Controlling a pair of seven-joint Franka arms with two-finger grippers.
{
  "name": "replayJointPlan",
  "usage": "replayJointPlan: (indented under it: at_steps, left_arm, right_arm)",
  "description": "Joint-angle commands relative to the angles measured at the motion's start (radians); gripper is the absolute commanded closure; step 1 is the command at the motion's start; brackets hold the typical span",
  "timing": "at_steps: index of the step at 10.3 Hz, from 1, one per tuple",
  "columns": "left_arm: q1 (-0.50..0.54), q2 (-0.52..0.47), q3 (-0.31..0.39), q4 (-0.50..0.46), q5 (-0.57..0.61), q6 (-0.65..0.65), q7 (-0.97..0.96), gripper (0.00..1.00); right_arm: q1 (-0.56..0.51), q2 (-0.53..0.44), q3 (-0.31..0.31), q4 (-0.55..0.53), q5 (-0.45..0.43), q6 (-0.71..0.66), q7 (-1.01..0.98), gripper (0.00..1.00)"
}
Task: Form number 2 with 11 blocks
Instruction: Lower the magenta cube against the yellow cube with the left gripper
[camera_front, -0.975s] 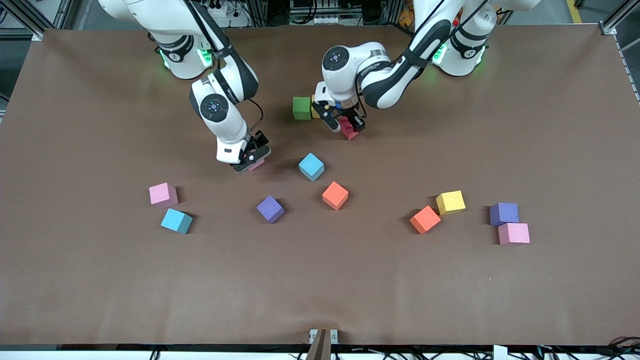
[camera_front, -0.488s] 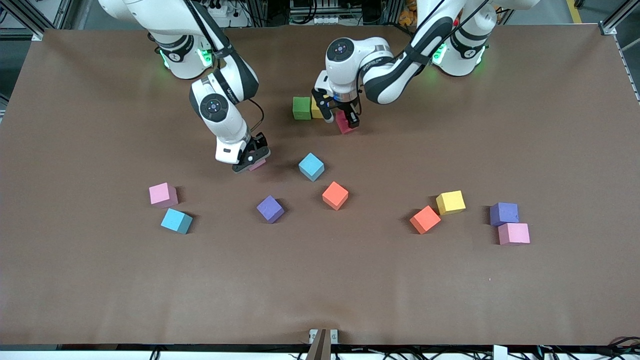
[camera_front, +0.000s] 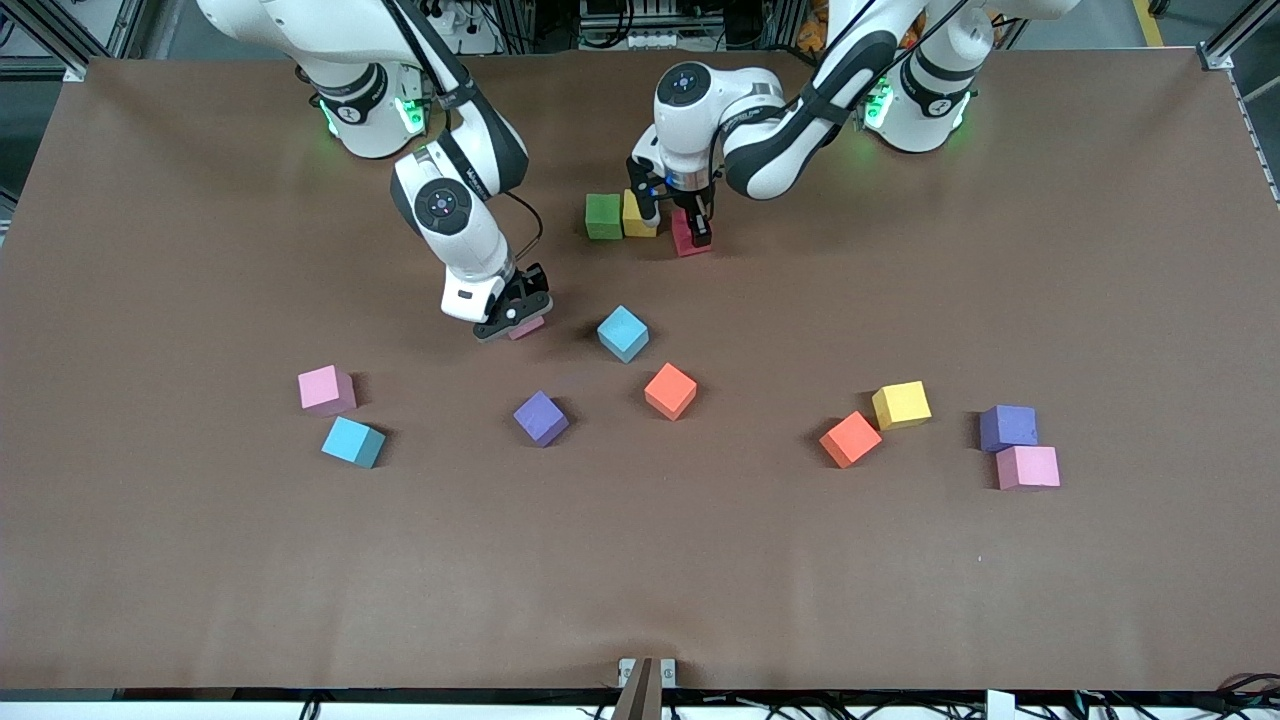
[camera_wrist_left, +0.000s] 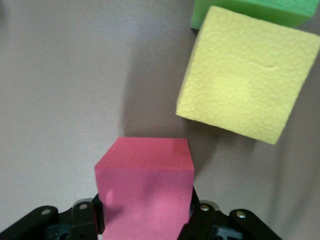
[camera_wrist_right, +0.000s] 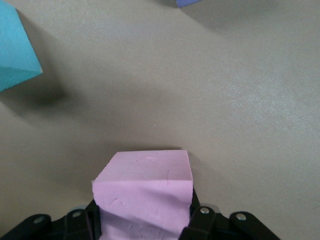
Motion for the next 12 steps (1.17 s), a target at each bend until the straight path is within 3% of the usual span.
replayJointPlan:
  at_steps: [1, 7, 12]
  left_arm:
    - [0.017, -0.025, -0.013, -0.042, 0.024, 0.047, 0.052, 0.66]
    - [0.011, -0.005, -0.061, -0.044, 0.024, 0.048, 0.1, 0.66]
    - [0.008, 0.027, -0.061, -0.019, 0.024, 0.048, 0.146, 0.66]
  right_arm:
    - [0.02, -0.016, -0.003, 0.005, 0.003, -0.002, 0.073, 1.0]
    - [0.019, -0.013, -0.003, 0.036, 0.003, -0.013, 0.075, 1.0]
    - [0.019, -0.015, -0.005, 0.037, 0.003, -0.013, 0.075, 1.0]
